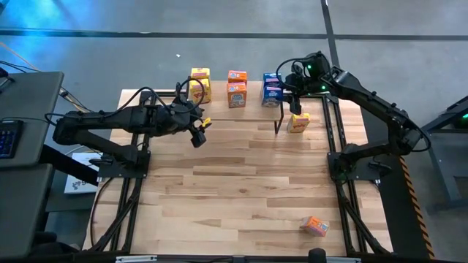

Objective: Stack cereal on shelf
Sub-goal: Put the bottom blue cereal box on the shelf aligned with the other blue cereal box

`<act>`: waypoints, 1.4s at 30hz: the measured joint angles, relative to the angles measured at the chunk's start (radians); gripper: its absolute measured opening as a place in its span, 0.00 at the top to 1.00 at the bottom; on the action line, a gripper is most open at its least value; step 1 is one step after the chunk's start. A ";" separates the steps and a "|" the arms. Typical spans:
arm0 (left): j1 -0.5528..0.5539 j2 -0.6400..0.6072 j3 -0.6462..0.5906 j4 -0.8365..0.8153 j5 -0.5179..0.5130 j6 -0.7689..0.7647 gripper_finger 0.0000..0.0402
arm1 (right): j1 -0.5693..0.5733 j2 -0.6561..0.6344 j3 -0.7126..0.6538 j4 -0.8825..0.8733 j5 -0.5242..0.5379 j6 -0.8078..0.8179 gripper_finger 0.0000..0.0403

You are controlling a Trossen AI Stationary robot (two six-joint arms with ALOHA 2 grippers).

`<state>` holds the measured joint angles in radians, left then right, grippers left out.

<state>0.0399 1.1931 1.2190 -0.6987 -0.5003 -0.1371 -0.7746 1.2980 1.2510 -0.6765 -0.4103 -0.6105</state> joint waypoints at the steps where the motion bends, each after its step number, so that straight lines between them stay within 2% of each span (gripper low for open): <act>1: 0.000 0.000 0.000 0.000 0.000 0.000 0.34 | 0.000 0.000 0.000 0.000 0.000 0.000 0.53; 12: 0.000 0.000 0.000 0.000 0.000 0.000 0.34 | 0.000 0.007 0.000 -0.010 0.009 0.003 0.53; 17: 0.000 0.000 0.000 0.000 0.000 0.000 0.34 | -0.013 0.027 0.000 0.000 -0.026 0.001 0.53; 28: 0.000 0.000 0.000 0.000 0.000 0.000 0.34 | -0.019 0.031 0.000 0.004 -0.032 0.000 0.53; 37: 0.000 0.000 0.000 0.000 0.000 0.000 0.34 | -0.020 0.034 -0.002 0.000 -0.001 0.000 0.40; 42: 0.000 0.000 0.000 0.000 0.000 0.000 0.34 | -0.019 0.024 -0.002 0.004 0.002 0.000 0.38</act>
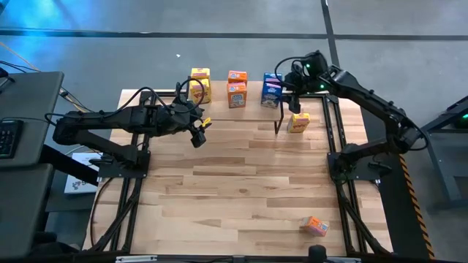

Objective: Stack cereal on shelf
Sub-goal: Put the bottom blue cereal box on the shelf aligned with the other blue cereal box, then put the yellow cereal box on the shelf aligned with the other yellow cereal boxes

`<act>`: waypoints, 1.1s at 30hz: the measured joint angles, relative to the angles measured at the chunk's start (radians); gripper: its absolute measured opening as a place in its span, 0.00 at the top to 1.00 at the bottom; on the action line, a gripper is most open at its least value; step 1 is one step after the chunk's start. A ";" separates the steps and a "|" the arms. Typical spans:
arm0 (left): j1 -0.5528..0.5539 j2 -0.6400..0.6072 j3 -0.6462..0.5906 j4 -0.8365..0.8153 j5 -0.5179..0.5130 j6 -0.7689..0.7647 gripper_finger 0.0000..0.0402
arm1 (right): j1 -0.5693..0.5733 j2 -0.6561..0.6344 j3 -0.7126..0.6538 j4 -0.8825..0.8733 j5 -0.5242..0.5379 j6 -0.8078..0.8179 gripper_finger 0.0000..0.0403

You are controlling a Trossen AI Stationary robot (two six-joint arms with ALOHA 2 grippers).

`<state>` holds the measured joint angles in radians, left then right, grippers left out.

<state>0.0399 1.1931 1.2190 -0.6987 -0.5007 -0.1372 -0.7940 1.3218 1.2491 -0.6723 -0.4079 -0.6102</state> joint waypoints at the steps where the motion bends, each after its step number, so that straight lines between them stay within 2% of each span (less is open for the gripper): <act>1: 0.000 0.000 0.000 0.000 0.000 0.000 0.34 | 0.000 -0.005 0.000 0.000 0.000 0.000 0.38; 13: 0.000 0.000 0.000 0.000 0.000 0.000 0.34 | 0.000 -0.084 0.000 -0.019 0.072 0.013 0.38; 20: 0.000 0.000 0.000 0.000 0.000 0.000 0.34 | 0.009 -0.143 0.000 -0.030 0.108 0.077 0.38; 33: 0.000 0.000 0.000 0.000 0.000 0.000 0.34 | 0.051 -0.190 -0.002 -0.217 0.138 0.165 0.38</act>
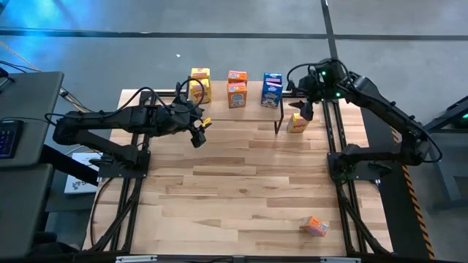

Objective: Stack cereal on shelf
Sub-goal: Put the yellow cereal box on the shelf aligned with the other yellow cereal boxes

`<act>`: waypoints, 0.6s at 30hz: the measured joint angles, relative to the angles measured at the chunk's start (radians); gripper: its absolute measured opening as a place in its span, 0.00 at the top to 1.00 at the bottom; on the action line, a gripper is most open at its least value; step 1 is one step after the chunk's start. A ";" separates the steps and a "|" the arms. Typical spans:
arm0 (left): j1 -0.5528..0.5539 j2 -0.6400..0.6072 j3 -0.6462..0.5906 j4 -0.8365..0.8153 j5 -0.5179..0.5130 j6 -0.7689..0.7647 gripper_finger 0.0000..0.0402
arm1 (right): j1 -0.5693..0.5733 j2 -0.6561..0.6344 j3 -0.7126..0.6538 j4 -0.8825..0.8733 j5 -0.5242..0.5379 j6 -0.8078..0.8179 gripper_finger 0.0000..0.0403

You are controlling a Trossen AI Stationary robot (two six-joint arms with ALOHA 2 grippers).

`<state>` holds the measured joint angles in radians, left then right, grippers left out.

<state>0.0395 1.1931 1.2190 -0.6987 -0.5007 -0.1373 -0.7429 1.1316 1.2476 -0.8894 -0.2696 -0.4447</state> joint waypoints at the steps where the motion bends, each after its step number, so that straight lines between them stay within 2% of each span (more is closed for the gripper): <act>1: 0.000 0.000 0.000 0.000 0.000 0.000 0.34 | 0.006 0.000 0.000 -0.019 0.020 0.000 0.38; 6: 0.000 0.000 0.000 0.000 0.000 0.000 0.34 | 0.024 0.000 -0.001 -0.118 0.100 0.017 0.38; 18: 0.000 0.000 0.000 0.000 0.000 0.009 0.34 | 0.025 0.001 -0.002 -0.276 0.121 0.071 0.38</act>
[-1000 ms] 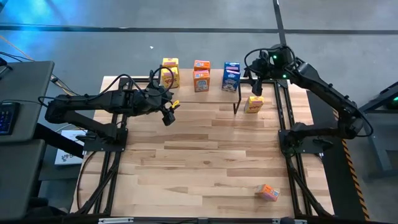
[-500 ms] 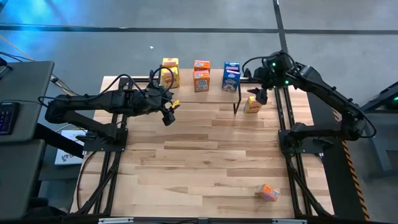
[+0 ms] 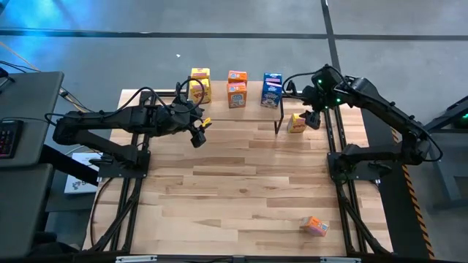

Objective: Stack cereal on shelf
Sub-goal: Put the yellow cereal box on the shelf aligned with the other yellow cereal boxes

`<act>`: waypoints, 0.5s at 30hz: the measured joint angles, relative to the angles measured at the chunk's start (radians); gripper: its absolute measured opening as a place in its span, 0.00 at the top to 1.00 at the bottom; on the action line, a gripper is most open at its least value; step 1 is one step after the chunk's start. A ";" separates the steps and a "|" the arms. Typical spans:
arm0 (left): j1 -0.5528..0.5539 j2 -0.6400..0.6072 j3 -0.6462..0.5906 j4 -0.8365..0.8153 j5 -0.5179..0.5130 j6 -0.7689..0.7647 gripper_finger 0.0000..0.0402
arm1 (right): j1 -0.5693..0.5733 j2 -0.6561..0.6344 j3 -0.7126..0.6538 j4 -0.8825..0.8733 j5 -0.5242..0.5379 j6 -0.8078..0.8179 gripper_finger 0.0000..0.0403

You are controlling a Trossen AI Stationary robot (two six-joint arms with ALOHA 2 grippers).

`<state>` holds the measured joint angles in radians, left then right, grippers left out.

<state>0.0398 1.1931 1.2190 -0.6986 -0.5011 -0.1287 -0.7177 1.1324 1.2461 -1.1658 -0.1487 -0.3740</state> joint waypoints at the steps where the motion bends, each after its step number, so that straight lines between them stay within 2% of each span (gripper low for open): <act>1: 0.000 0.000 0.000 0.000 0.000 0.000 0.34 | 0.000 0.000 0.000 -0.008 0.007 0.002 0.38; 8: 0.000 0.000 0.000 0.000 0.000 0.000 0.34 | 0.000 0.000 -0.006 -0.020 0.030 0.023 0.38; 15: 0.000 0.000 0.000 0.000 0.000 0.001 0.34 | 0.001 -0.001 -0.117 -0.003 0.049 0.034 0.38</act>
<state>0.0395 1.1931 1.2190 -0.6986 -0.5011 -0.1280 -0.7170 1.1313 1.1295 -1.1683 -0.0994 -0.3402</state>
